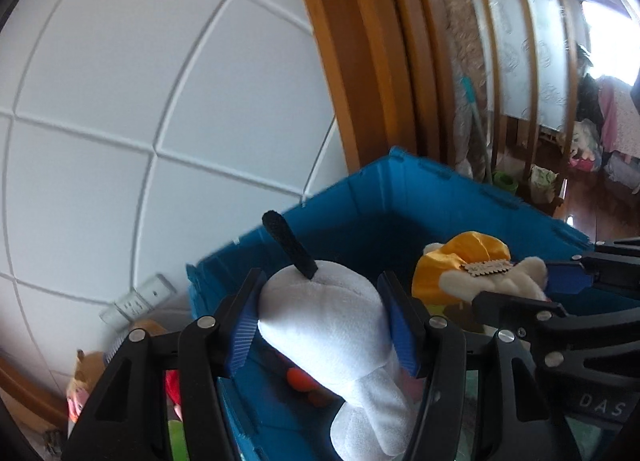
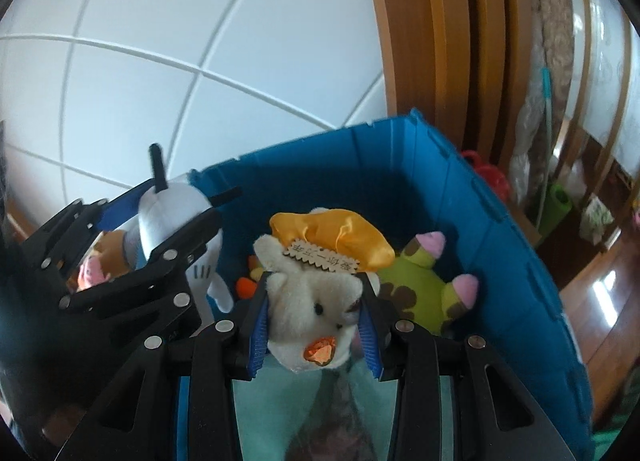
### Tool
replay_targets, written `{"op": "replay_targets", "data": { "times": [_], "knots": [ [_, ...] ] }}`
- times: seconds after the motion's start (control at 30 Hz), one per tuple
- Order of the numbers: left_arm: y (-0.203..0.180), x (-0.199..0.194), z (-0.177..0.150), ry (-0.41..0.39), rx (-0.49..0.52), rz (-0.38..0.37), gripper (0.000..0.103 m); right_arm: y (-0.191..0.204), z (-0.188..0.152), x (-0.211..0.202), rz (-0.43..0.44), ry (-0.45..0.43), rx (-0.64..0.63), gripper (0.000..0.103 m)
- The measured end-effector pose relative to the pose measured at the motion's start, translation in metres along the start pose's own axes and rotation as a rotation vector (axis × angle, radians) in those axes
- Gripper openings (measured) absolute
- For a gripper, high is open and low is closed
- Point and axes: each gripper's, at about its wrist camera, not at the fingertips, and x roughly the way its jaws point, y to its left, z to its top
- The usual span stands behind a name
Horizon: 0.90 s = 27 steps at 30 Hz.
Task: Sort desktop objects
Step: 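Open left tool over the bin dropping the duck while right tool drops the bear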
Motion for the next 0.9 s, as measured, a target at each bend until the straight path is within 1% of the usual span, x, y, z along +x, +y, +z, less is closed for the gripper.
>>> {"op": "replay_targets", "data": {
  "times": [0.07, 0.17, 0.23, 0.27, 0.3, 0.33, 0.4, 0.47, 0.5, 0.53, 0.57, 0.6, 0.67, 0.77, 0.83, 0.9],
  "knots": [
    [0.002, 0.012, -0.001, 0.024, -0.002, 0.028, 0.057, -0.004, 0.008, 0.019, -0.006, 0.032, 0.026, 0.038],
    [0.001, 0.027, 0.002, 0.051, -0.008, 0.062, 0.057, -0.009, 0.019, 0.038, -0.015, 0.056, 0.043, 0.040],
    [0.006, 0.031, 0.001, 0.052, -0.030, 0.071, 0.057, -0.013, 0.024, 0.047, -0.016, 0.070, 0.058, 0.048],
    [0.008, 0.033, 0.001, 0.052, -0.039, 0.076, 0.057, -0.014, 0.025, 0.049, -0.010, 0.071, 0.068, 0.049],
    [0.009, 0.034, 0.002, 0.048, -0.042, 0.084, 0.060, -0.016, 0.027, 0.051, -0.005, 0.065, 0.071, 0.053],
    [0.010, 0.035, 0.003, 0.045, -0.046, 0.093, 0.064, -0.017, 0.029, 0.053, -0.001, 0.059, 0.074, 0.054],
    [0.013, 0.035, 0.005, 0.037, -0.061, 0.100, 0.079, -0.017, 0.032, 0.053, -0.009, 0.046, 0.069, 0.055],
    [0.019, 0.033, 0.006, 0.030, -0.082, 0.100, 0.087, -0.019, 0.035, 0.052, -0.005, 0.041, 0.074, 0.056],
    [0.021, 0.032, 0.006, 0.025, -0.091, 0.100, 0.090, -0.020, 0.036, 0.050, -0.005, 0.037, 0.078, 0.060],
    [0.022, 0.030, 0.006, 0.017, -0.091, 0.099, 0.092, -0.021, 0.037, 0.048, -0.005, 0.034, 0.081, 0.064],
    [0.022, 0.028, 0.006, 0.008, -0.091, 0.099, 0.095, -0.022, 0.038, 0.045, -0.011, 0.027, 0.082, 0.066],
    [0.020, 0.024, 0.007, -0.007, -0.082, 0.103, 0.103, -0.023, 0.038, 0.041, -0.015, 0.021, 0.082, 0.068],
    [0.017, 0.015, 0.007, -0.039, -0.063, 0.112, 0.103, -0.024, 0.038, 0.036, -0.017, 0.006, 0.077, 0.069],
    [0.006, -0.004, 0.003, -0.098, -0.039, 0.134, 0.103, -0.018, 0.034, 0.016, -0.039, -0.038, 0.042, 0.075],
    [0.002, -0.012, 0.002, -0.121, -0.043, 0.135, 0.103, -0.014, 0.031, 0.005, -0.037, -0.062, 0.025, 0.080],
    [-0.001, -0.022, 0.001, -0.149, -0.049, 0.127, 0.103, -0.010, 0.025, -0.008, -0.044, -0.090, 0.000, 0.081]
  ]
}}
